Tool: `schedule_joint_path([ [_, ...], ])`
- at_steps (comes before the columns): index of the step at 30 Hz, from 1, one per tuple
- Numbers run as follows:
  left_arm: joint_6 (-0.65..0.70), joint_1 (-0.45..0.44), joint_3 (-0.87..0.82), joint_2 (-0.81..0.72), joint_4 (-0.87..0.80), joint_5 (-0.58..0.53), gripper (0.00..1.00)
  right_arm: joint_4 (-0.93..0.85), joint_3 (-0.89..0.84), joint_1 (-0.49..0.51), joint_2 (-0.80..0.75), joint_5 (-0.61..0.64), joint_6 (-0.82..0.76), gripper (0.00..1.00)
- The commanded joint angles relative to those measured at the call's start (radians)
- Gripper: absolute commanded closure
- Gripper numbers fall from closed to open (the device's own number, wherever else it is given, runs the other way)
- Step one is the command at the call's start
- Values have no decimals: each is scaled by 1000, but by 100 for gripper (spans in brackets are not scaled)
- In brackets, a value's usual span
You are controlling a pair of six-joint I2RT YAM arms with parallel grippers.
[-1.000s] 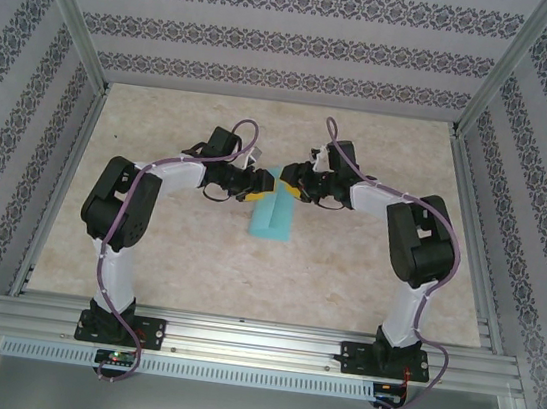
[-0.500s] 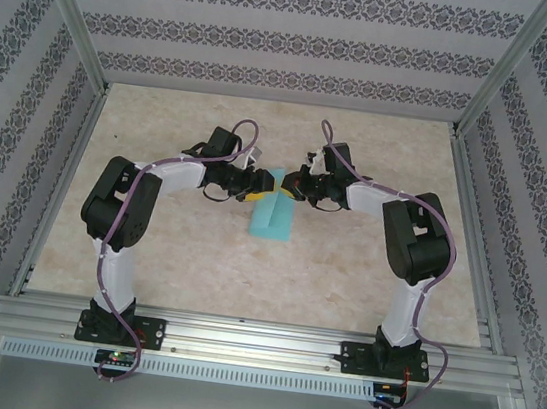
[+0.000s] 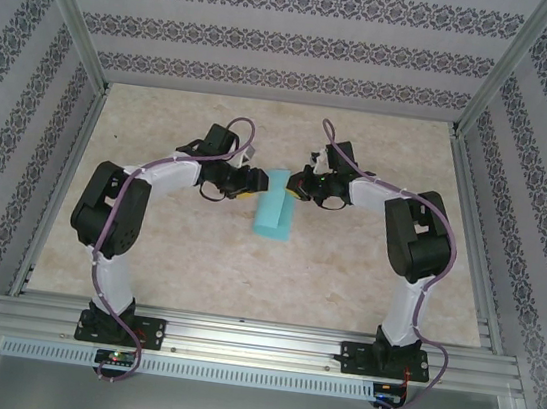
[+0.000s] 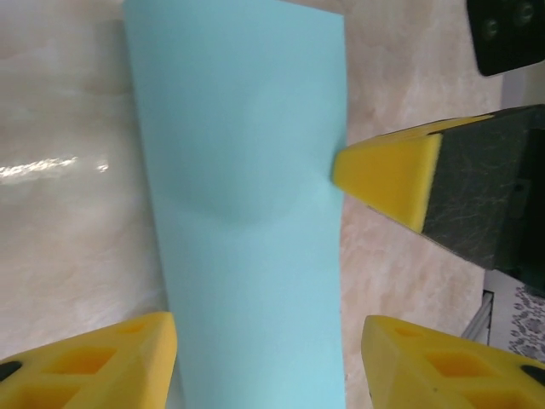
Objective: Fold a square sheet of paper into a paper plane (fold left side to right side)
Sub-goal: First fold in half a square sheet of paper at the center of the table.
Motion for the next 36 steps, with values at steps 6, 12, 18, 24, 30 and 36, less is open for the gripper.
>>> schedule_joint_path([
  [6, 7, -46, 26, 78, -7, -9, 45, -76, 38, -10, 37, 61, -70, 100],
  [12, 11, -70, 69, 129, -38, -42, 52, -74, 38, -11, 49, 61, -73, 100],
  [18, 15, -84, 84, 150, -61, -75, 54, -79, 39, -17, 44, 68, -81, 93],
  [24, 25, -99, 117, 169, -115, -106, 55, -91, -6, -49, -34, 95, -107, 73],
  [30, 24, -119, 156, 173, -183, -152, 53, -139, -80, -92, -127, 129, -148, 69],
  [36, 12, -128, 185, 184, -229, -192, 50, -138, -149, -103, -178, 146, -162, 69],
])
